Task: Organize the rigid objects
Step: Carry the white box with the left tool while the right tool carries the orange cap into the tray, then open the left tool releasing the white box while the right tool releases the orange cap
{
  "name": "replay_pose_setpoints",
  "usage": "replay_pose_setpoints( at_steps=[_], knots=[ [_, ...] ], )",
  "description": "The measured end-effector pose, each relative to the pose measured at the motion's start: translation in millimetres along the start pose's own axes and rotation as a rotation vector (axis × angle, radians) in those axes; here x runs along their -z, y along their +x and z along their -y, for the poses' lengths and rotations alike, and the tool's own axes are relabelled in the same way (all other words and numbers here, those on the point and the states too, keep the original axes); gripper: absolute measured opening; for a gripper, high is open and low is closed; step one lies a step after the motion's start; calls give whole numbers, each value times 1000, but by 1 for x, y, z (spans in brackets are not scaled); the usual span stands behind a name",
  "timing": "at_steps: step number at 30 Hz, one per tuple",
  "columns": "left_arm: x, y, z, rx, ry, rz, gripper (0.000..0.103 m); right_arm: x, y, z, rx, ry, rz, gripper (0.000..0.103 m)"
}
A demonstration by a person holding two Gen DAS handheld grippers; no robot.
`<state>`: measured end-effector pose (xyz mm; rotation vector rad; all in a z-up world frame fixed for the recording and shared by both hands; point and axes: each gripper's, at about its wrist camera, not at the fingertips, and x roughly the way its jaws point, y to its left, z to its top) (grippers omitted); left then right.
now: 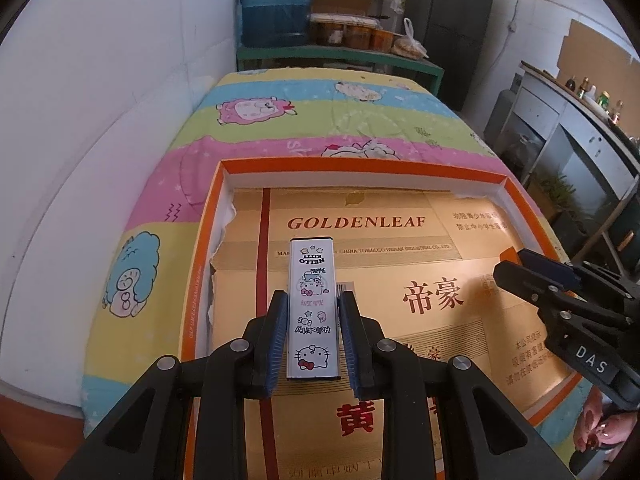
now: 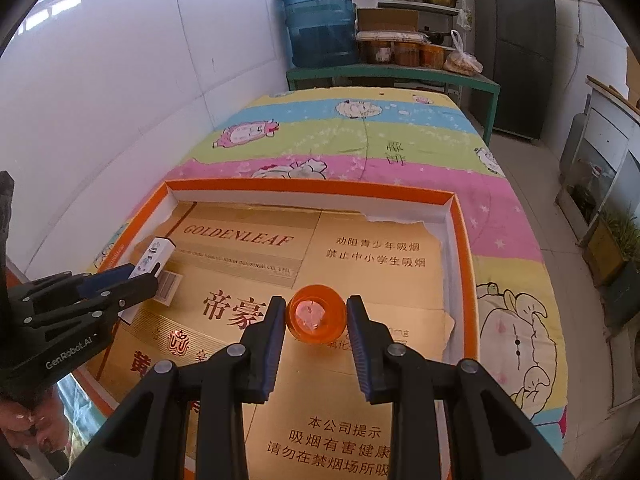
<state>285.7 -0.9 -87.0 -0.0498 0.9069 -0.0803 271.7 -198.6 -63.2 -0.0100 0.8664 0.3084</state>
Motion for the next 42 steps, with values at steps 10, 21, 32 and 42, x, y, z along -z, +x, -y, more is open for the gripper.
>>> replay_pose_setpoints(
  at_steps=[10, 21, 32, 42],
  knots=[
    [3, 10, -3, 7, -9, -21, 26, 5, 12, 0, 8, 1, -33, 32],
    [7, 13, -6, 44, -1, 7, 34, 10, 16, -1, 21, -21, -37, 34],
    [13, 5, 5, 74, 54, 46, 58, 15, 6, -3, 7, -19, -14, 47],
    [14, -20, 2, 96, 28, 90, 57, 22, -6, -3, 6, 7, 0, 47]
  ],
)
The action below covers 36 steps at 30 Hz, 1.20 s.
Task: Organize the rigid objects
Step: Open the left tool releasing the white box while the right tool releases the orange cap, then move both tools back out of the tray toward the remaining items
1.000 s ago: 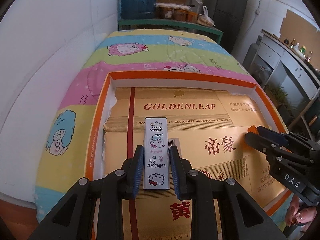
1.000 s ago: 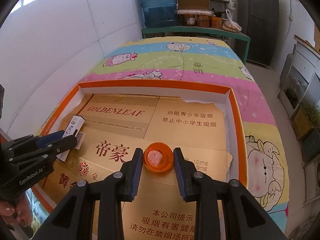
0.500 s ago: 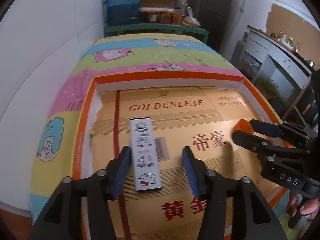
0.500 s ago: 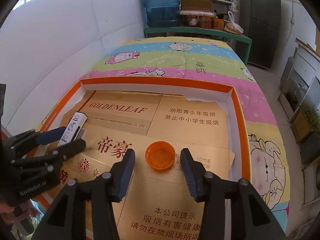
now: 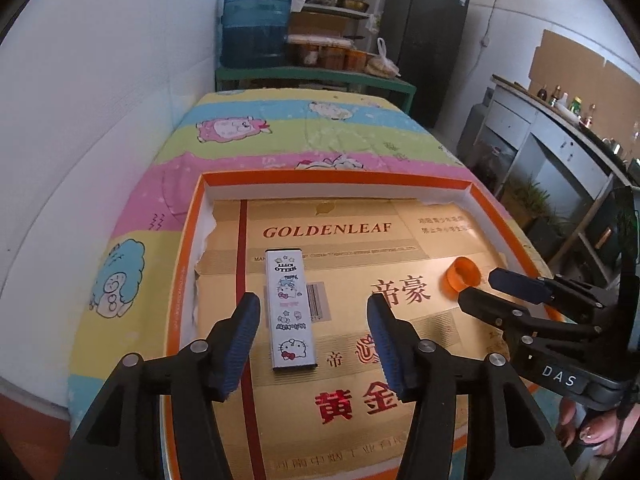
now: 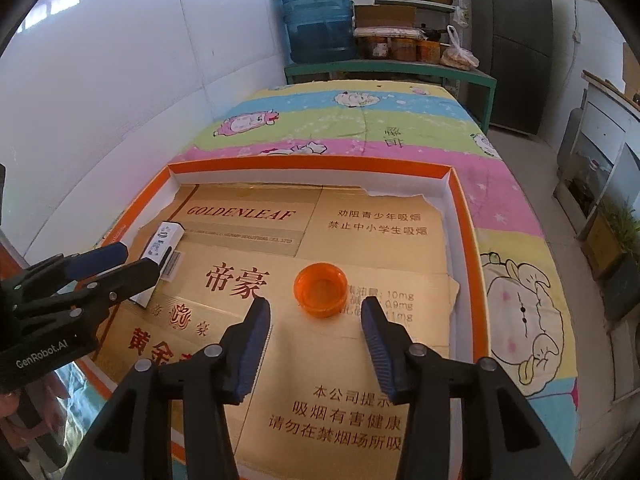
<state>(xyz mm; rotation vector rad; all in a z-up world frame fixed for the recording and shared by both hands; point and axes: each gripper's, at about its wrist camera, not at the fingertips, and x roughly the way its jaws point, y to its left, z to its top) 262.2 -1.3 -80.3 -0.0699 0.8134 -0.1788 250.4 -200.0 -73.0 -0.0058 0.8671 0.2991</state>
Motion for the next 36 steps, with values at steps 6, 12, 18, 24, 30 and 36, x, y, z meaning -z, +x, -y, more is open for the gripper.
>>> replay_pose_setpoints(
  at_steps=[6, 12, 18, 24, 30, 36],
  knots=[
    [2, -18, 2, -22, -6, 30, 58, 3, -17, -4, 3, 9, 24, 47],
    [7, -42, 1, -33, -28, 70, 64, 11, -38, -10, -4, 20, 44, 47],
    [12, -59, 7, -36, -16, 77, 64, 18, -55, -17, -3, 32, 64, 47],
    [22, -84, 15, -20, -3, 89, 64, 26, -73, -24, -5, 38, 89, 47],
    [37, -108, 23, -23, 6, 105, 64, 37, -88, -35, -7, 31, 100, 47],
    [49, -135, 26, -67, 4, 130, 64, 50, -106, -45, -6, 25, 121, 47]
  ],
)
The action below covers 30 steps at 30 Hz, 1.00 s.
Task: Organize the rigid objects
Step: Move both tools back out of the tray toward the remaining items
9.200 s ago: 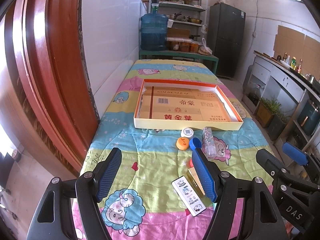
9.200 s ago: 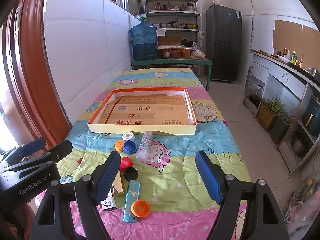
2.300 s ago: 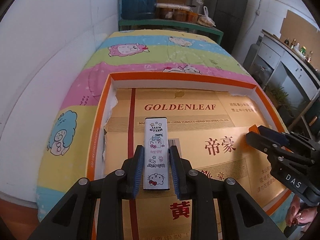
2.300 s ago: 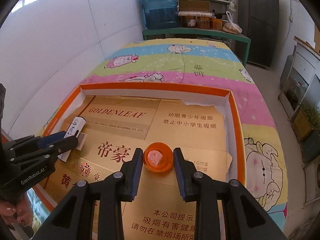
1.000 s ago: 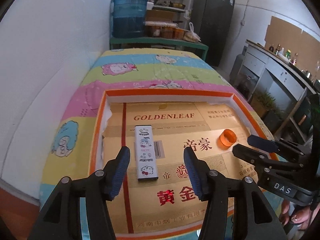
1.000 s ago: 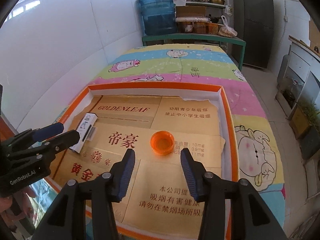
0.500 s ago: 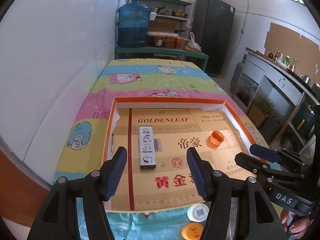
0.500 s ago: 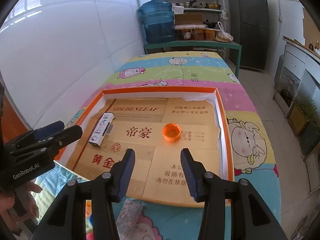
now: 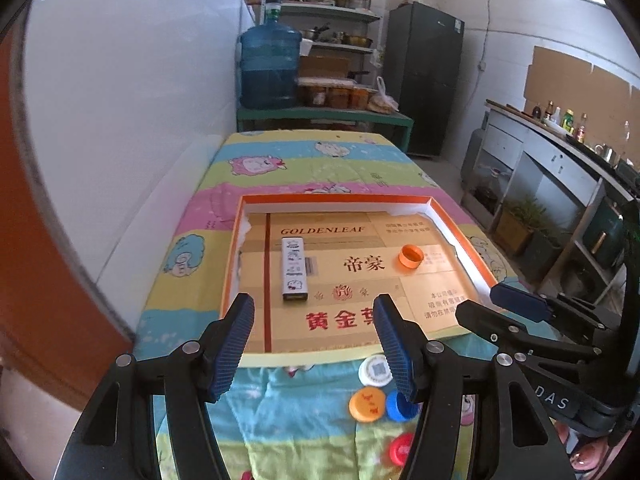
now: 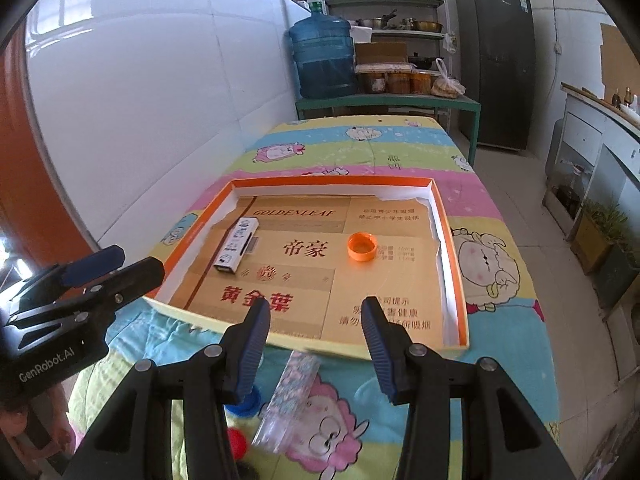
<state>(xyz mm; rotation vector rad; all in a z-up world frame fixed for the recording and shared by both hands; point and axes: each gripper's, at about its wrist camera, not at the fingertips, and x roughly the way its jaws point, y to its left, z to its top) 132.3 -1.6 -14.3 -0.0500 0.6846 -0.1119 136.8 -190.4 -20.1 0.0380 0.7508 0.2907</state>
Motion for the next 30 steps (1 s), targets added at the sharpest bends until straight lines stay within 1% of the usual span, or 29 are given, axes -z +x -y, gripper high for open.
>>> replay_pose_setpoints(
  at_steps=[8, 11, 16, 24, 30],
  knots=[
    [19, -27, 4, 0, 3, -3, 64, 17, -23, -6, -18, 19, 5, 47],
    [26, -34, 4, 21, -2, -6, 64, 24, -32, -9, -16, 13, 8, 47],
    [39, -50, 5, 72, -13, 12, 64, 37, -45, -13, -29, 8, 8, 47],
    [58, -55, 3, 71, -20, -16, 64, 59, -55, -19, -34, -3, -6, 47],
    [73, -57, -3, 55, -24, -35, 64, 73, -56, -23, -32, -11, -27, 47]
  ],
)
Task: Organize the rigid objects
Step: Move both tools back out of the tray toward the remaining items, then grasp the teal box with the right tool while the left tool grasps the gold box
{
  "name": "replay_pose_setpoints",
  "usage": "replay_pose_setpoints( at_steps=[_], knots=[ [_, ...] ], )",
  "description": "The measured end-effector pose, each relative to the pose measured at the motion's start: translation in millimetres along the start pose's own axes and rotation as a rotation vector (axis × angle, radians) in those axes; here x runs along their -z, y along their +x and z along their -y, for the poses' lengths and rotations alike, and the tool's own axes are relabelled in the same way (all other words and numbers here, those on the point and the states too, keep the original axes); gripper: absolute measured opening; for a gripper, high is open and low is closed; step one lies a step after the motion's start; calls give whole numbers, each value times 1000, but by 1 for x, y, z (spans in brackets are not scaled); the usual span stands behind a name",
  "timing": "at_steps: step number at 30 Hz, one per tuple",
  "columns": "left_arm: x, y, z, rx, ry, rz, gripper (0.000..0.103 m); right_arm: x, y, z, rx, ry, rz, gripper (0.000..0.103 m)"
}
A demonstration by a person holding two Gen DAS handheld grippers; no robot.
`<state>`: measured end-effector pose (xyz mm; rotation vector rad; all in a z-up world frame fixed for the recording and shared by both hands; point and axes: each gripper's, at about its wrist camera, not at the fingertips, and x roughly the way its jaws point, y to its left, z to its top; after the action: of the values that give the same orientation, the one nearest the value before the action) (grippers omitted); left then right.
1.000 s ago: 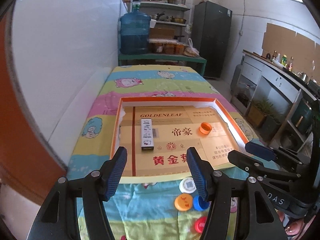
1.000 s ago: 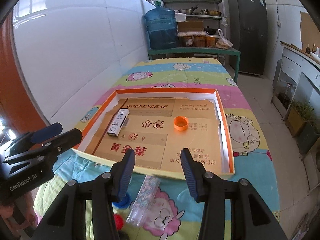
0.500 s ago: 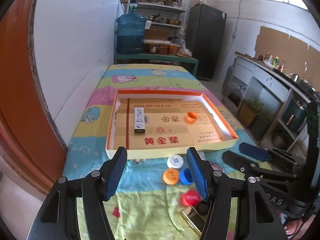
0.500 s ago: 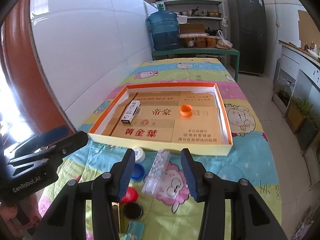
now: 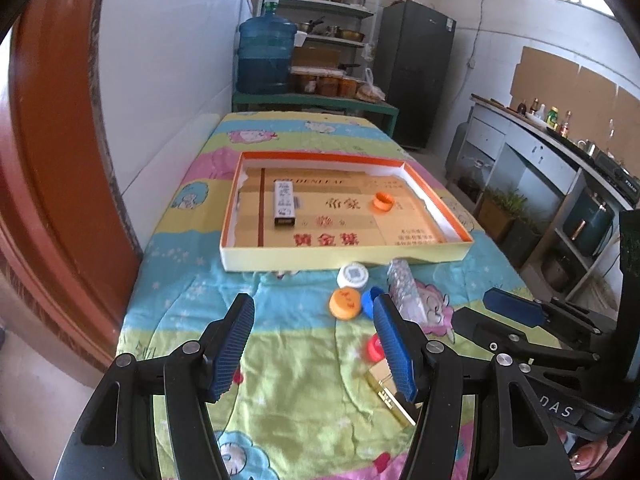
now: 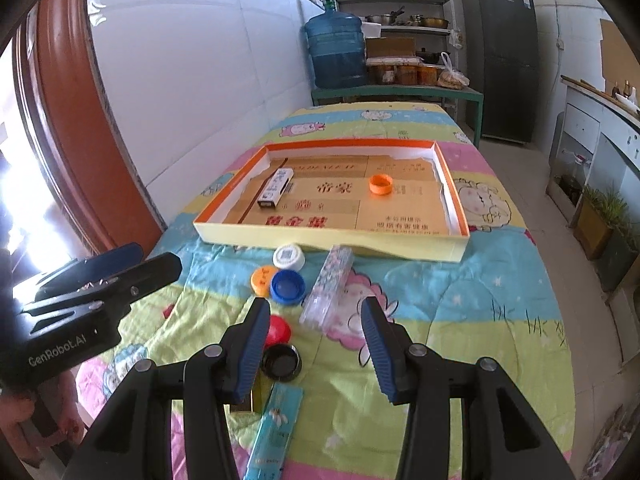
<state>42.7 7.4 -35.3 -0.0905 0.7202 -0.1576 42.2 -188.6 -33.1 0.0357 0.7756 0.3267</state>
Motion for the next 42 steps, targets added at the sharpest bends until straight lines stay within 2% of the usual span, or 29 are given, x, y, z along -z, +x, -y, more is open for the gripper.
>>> replay_pose_setpoints(
  at_steps=[11, 25, 32, 38, 42],
  knots=[
    [19, 5, -5, 7, -14, -37, 64, 25, -1, -8, -14, -21, -38, 47],
    [37, 14, 1, 36, -15, -79, 64, 69, 5, -24, -61, -38, -141, 47],
    [40, 15, 5, 49, -6, -92, 64, 76, 5, -28, -30, -54, -148, 47],
    [44, 17, 10, 73, -4, -110, 64, 74, 6, -24, 39, -57, -149, 47],
    [44, 20, 20, 99, 6, -119, 64, 72, 10, -28, 75, -85, -146, 43]
  ],
)
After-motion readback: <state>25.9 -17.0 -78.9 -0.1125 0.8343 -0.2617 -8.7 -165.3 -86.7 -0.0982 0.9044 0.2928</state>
